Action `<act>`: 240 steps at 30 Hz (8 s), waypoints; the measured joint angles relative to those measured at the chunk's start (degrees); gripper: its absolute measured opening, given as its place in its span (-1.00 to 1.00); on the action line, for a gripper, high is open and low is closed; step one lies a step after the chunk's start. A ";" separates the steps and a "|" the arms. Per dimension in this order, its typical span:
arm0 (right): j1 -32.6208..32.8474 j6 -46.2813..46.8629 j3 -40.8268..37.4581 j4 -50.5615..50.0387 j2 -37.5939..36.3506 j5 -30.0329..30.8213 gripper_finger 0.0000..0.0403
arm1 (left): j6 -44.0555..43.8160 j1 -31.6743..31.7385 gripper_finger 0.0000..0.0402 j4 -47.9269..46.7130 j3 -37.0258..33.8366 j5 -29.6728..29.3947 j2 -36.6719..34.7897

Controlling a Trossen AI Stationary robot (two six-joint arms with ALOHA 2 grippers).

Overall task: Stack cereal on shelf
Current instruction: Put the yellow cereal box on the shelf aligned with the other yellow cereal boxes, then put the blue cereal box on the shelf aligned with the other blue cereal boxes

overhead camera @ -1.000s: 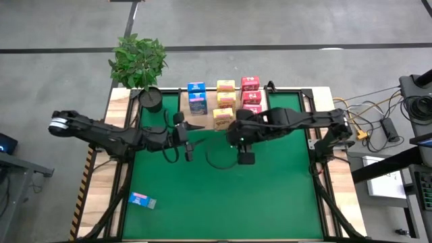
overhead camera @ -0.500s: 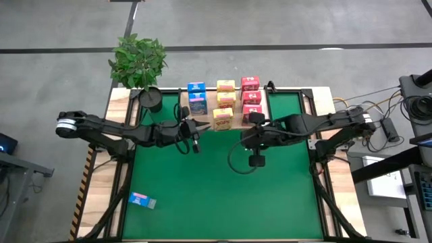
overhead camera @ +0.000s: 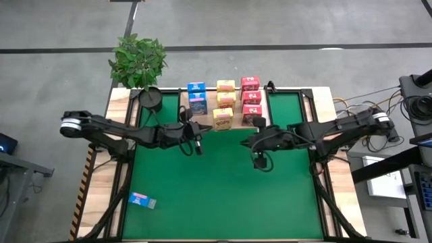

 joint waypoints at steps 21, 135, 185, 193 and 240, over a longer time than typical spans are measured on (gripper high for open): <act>-0.04 -12.59 -14.75 17.32 -7.21 -0.50 -0.96 | -2.38 0.00 -1.00 6.70 0.00 -0.02 5.07; -1.68 -10.89 -15.49 17.28 -8.85 -1.58 -0.96 | 1.73 1.49 -1.00 13.41 -0.02 -4.35 6.62; -1.68 -11.77 -15.49 17.22 -8.85 -1.60 -0.96 | 0.04 -7.66 -1.00 13.99 -0.02 -14.36 3.02; -1.66 -13.20 -15.02 17.28 -8.85 -1.62 -0.96 | -5.25 -12.28 -1.00 13.99 -0.02 -14.90 -3.19; -1.66 -17.66 -13.65 22.06 -8.86 -6.56 -0.96 | -66.46 -43.24 -1.00 -106.99 46.92 21.48 8.40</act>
